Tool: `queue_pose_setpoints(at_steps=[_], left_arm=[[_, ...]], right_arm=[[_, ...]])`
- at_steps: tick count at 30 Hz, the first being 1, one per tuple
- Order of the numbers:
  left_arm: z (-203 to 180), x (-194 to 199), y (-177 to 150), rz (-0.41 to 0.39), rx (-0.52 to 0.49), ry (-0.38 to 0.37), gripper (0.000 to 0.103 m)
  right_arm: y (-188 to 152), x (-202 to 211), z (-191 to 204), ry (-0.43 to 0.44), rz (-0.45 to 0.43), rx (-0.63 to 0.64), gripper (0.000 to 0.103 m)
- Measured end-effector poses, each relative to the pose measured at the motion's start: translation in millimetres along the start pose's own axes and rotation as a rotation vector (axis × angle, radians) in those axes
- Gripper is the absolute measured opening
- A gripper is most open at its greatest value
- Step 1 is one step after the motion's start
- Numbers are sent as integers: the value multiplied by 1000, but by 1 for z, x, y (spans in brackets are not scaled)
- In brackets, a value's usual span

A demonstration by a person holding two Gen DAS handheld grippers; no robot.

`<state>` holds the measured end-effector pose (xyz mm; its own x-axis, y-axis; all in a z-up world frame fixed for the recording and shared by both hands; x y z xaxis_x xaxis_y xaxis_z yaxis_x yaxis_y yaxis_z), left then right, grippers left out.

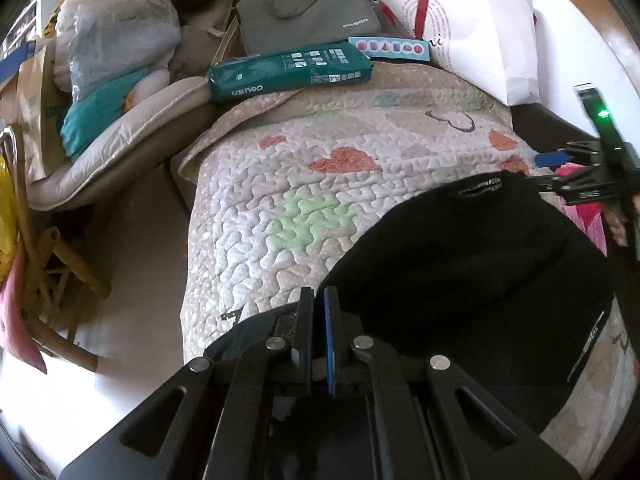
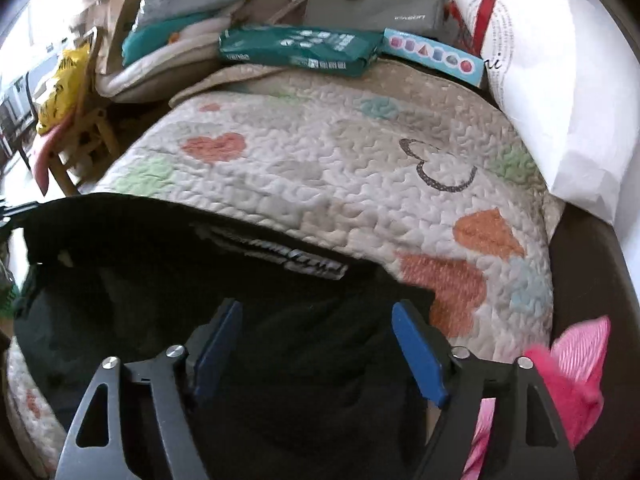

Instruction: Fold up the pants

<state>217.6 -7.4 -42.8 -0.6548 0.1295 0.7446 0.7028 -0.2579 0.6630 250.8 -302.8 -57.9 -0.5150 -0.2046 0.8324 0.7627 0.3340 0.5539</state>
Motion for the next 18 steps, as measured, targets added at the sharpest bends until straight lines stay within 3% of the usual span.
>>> queue_pose_setpoints(at_steps=[4, 9, 13, 15, 16, 18], left_arm=[[7, -5, 1, 3, 31, -17, 5], [8, -8, -1, 12, 30, -26, 5], [8, -13, -2, 22, 34, -20, 5], [8, -14, -3, 27, 37, -15, 5], [9, -14, -3, 27, 39, -10, 5], [10, -11, -3, 20, 51, -7, 5]], right_arm=[[22, -39, 1, 37, 67, 114, 68], [22, -90, 15, 99, 192, 264, 59], [21, -109, 9, 180, 223, 217, 56], [19, -105, 9, 227, 225, 175, 24], [19, -102, 11, 239, 219, 163, 13], [18, -97, 12, 209, 213, 169, 9]])
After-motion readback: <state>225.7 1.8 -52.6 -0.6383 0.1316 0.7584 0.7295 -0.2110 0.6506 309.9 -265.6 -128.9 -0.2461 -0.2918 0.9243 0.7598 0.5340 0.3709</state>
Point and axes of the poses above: each gripper's, at about its wrist camera, not at the fingertips, and x roughly against the way its jaws point, z to its left, y to its top, the point moved 10 cm from there along -x, roughly the way its jaws point, and after that the axes turned 6 degrees about y, right-handed, at the moved point
